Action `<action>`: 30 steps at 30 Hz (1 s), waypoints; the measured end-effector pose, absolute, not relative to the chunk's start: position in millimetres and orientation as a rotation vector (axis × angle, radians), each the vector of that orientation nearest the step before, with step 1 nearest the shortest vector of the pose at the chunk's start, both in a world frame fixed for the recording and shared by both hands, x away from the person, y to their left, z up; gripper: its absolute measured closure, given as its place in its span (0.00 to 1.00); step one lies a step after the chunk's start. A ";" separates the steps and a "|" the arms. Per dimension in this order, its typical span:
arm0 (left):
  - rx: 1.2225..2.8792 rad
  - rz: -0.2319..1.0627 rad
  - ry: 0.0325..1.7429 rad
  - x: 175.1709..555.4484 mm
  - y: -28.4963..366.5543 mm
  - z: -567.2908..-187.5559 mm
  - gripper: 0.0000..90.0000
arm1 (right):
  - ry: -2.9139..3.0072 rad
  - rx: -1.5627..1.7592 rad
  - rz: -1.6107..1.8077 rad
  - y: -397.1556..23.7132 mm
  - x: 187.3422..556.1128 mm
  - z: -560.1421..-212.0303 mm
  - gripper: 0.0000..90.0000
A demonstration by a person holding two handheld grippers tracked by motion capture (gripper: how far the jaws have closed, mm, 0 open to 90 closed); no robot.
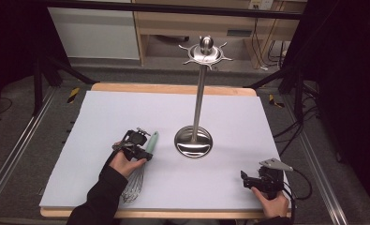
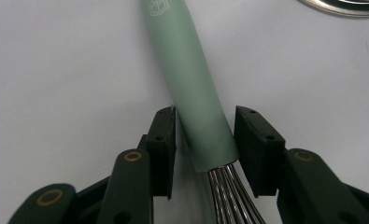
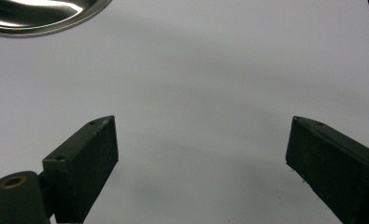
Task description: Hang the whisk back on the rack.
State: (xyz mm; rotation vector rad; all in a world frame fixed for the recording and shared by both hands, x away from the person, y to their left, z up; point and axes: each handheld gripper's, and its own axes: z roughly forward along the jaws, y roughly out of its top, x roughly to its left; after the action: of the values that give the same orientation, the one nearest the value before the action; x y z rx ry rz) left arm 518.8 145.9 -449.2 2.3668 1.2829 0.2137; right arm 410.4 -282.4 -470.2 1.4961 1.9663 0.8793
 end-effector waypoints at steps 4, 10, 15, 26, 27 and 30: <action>2.360 0.192 1.303 520.2 145.9 -450.6 0.67 | 1.964 1.500 0.878 -282.4 410.3 -470.1 0.11; 2.349 0.180 1.331 520.8 145.6 -450.9 0.69 | 1.967 1.501 0.880 -282.0 410.4 -470.3 0.11; 2.339 0.168 1.358 521.8 145.7 -450.4 0.70 | 1.966 1.503 0.879 -281.9 410.4 -470.3 0.11; 2.284 0.195 1.326 516.0 148.5 -440.4 0.75 | 1.967 1.503 0.877 -282.9 410.5 -470.2 0.11; 2.273 0.200 1.320 514.2 149.2 -437.6 0.76 | 1.967 1.502 0.877 -282.9 410.5 -470.2 0.11; 2.233 0.224 1.293 508.2 152.0 -428.1 0.76 | 1.965 1.503 0.878 -283.0 410.5 -470.1 0.11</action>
State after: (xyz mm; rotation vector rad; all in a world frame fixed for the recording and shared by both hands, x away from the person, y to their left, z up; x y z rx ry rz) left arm 508.2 152.0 -428.1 2.2335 1.2933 0.2236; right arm 410.5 -283.0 -470.1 1.5034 1.9654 0.8780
